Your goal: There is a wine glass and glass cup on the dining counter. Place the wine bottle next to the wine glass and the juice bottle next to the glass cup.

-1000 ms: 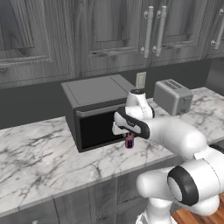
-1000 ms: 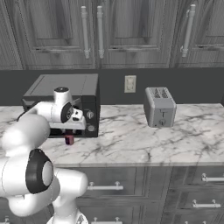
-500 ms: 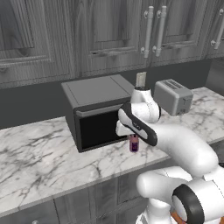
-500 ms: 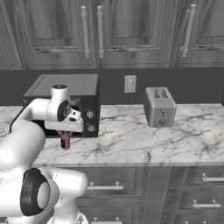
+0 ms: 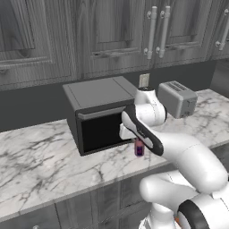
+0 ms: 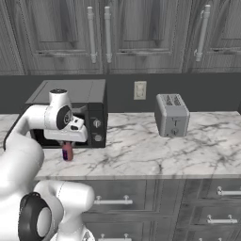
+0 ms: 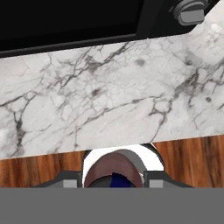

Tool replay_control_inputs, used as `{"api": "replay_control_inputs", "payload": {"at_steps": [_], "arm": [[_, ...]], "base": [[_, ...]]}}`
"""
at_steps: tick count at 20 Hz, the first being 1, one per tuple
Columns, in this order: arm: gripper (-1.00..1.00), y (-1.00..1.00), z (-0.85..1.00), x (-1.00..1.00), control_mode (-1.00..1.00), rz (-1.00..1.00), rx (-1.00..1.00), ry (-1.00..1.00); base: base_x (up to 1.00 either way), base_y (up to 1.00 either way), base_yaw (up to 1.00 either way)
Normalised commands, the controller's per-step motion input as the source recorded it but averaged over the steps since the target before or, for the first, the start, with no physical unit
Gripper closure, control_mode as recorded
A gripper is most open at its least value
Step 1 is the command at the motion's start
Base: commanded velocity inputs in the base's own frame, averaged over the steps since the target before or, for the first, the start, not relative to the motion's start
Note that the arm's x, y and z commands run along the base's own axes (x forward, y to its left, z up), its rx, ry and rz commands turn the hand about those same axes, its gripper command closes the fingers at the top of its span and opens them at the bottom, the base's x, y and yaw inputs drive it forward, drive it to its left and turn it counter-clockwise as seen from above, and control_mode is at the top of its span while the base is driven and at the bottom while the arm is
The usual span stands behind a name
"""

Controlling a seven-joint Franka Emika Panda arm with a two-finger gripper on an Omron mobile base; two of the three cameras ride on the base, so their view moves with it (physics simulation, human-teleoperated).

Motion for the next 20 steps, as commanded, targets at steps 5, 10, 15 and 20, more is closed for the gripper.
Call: {"api": "replay_control_inputs", "payload": {"at_steps": [5, 10, 15, 20], "arm": [[1.0, 0.0, 0.01, -0.03, -1.0, 0.0, 0.0, -0.03], [1.0, 0.0, 0.0, 0.0, -1.0, 0.0, 0.0, 0.0], [1.0, 0.0, 0.0, 0.0, -1.0, 0.0, 0.0, 0.0], [1.0, 0.0, 0.0, 0.0, -1.0, 0.0, 0.0, 0.0]], "base": [[0.0, 0.0, 0.0], [0.0, 0.0, 0.0], [0.0, 0.0, 0.0], [0.0, 0.0, 0.0]]}}
